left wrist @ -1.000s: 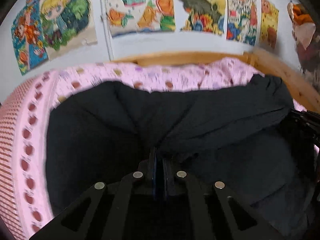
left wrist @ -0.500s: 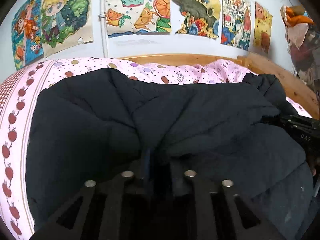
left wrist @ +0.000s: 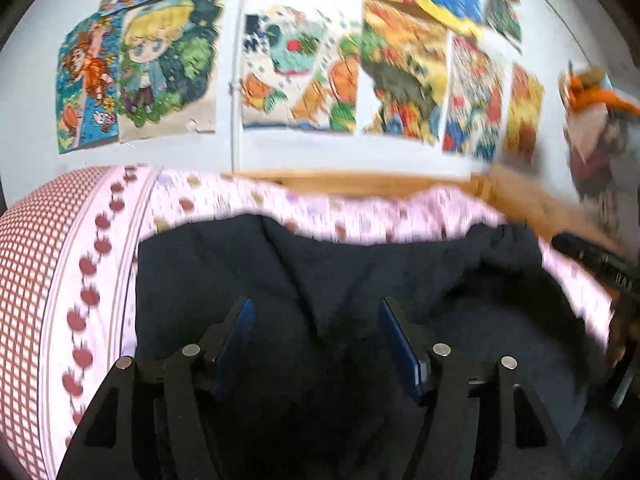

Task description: Fold large clothes

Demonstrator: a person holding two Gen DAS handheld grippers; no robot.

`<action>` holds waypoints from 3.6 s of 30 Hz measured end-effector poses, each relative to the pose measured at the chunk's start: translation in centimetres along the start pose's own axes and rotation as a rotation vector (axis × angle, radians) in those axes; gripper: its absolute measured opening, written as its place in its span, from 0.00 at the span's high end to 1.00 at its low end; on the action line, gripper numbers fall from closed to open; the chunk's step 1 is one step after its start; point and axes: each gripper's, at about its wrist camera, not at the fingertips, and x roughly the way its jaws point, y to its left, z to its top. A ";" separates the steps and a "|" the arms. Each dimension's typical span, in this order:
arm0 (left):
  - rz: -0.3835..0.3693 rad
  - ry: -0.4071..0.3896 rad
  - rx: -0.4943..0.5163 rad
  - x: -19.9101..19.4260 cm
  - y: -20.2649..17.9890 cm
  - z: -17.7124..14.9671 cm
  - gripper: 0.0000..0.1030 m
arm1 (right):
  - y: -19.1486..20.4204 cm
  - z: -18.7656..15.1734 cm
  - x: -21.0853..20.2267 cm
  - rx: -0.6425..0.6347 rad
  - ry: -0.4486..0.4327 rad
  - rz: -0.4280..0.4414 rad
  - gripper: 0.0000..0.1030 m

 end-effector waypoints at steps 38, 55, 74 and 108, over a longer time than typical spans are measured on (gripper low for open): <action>0.147 0.252 0.306 12.7 -5.7 -4.2 0.37 | 5.0 -5.9 14.8 -0.172 0.409 0.059 0.48; 0.140 0.255 0.192 9.9 -4.7 -3.3 0.16 | 3.8 -5.2 9.5 -0.052 0.297 0.094 0.40; 0.022 0.194 -0.098 -3.7 -3.1 -2.0 0.03 | 3.7 -3.3 -3.9 -0.028 0.174 0.032 0.21; -0.048 0.116 0.204 -28.3 -8.7 -13.5 0.00 | 8.6 -11.8 -31.0 -0.263 0.108 0.095 0.13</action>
